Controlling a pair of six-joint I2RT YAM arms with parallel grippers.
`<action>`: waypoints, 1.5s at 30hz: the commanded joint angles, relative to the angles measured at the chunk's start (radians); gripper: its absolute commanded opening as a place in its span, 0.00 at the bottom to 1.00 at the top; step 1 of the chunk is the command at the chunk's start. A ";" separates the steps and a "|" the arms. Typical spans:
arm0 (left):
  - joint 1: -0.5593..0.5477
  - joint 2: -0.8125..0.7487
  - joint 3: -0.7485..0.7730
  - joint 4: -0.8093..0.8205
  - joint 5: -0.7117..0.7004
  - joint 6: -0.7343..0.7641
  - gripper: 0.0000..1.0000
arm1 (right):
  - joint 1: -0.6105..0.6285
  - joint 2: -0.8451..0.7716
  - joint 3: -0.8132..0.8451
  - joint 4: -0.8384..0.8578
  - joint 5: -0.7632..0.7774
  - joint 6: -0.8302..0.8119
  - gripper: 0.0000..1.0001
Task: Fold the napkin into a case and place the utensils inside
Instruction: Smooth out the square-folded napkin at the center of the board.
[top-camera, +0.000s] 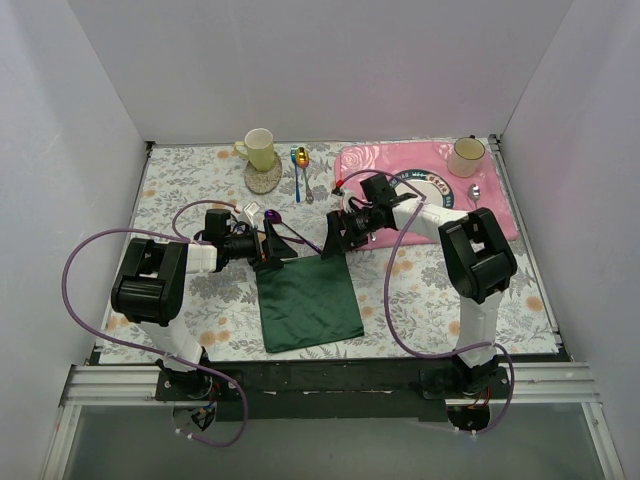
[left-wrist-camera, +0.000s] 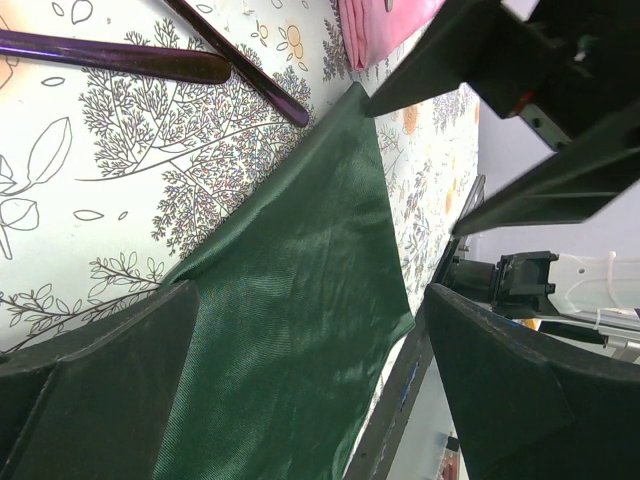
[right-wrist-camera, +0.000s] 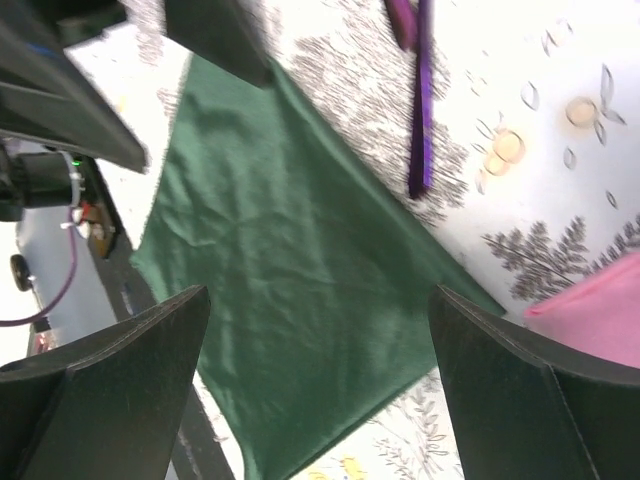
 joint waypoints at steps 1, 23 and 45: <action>0.008 0.017 -0.020 -0.062 -0.089 0.038 0.98 | -0.006 0.031 -0.019 -0.045 0.053 -0.071 0.98; -0.002 -0.285 0.054 -0.288 -0.023 0.333 0.98 | 0.077 -0.252 -0.149 -0.208 -0.058 -0.135 0.67; -0.242 -0.827 -0.064 -1.180 -0.250 1.581 0.58 | 0.083 -0.154 -0.276 -0.303 0.212 -0.327 0.34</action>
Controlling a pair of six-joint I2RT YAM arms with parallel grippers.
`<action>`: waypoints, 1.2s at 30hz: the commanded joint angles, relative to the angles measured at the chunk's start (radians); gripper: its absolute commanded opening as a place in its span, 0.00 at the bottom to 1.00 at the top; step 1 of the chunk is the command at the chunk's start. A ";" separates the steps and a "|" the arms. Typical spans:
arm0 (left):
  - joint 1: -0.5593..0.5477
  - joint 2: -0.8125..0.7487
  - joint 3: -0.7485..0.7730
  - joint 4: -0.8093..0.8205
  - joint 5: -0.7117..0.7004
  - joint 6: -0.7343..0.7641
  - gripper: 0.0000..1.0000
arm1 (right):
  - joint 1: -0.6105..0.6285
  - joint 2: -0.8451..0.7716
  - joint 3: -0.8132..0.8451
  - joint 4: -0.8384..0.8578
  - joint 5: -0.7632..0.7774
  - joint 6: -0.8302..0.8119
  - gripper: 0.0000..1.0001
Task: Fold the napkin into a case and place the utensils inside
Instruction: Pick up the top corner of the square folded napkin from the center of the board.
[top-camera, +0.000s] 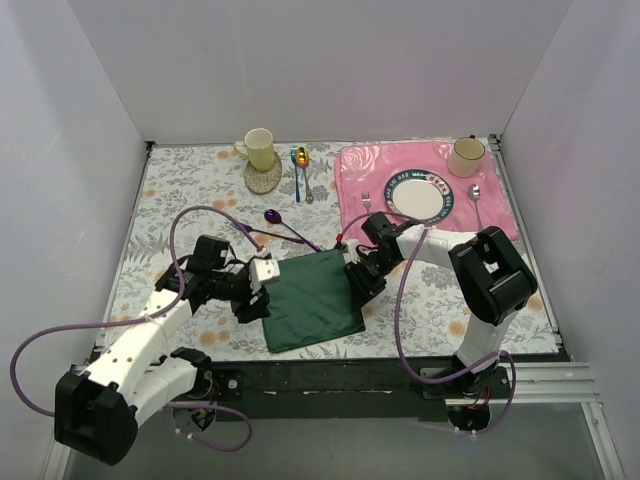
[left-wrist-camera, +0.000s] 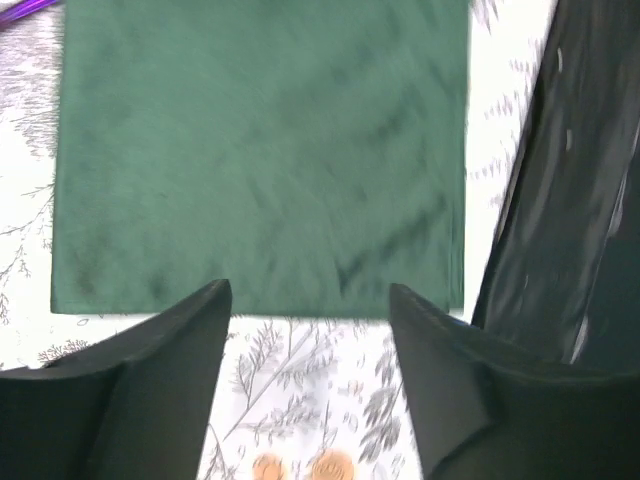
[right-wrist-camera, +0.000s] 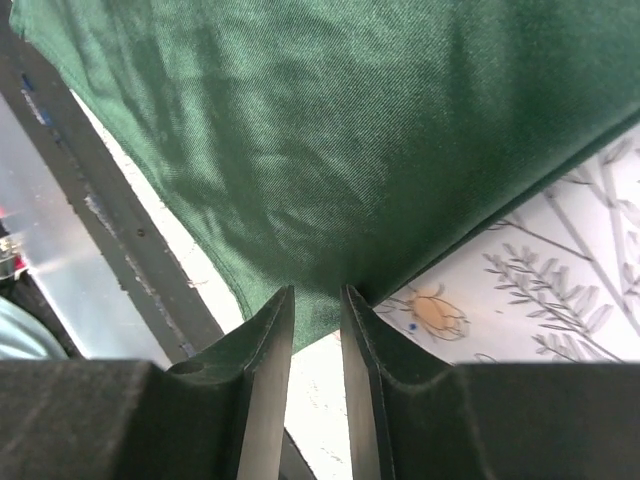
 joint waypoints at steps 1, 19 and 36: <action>-0.054 -0.061 -0.035 -0.248 -0.042 0.376 0.49 | -0.013 0.011 0.044 -0.026 0.088 -0.069 0.34; -0.565 -0.030 -0.177 0.050 -0.253 0.266 0.25 | 0.027 -0.129 -0.067 -0.077 -0.007 -0.009 0.22; -0.637 -0.001 -0.219 0.090 -0.322 0.267 0.26 | 0.026 -0.047 -0.069 -0.060 0.043 -0.025 0.22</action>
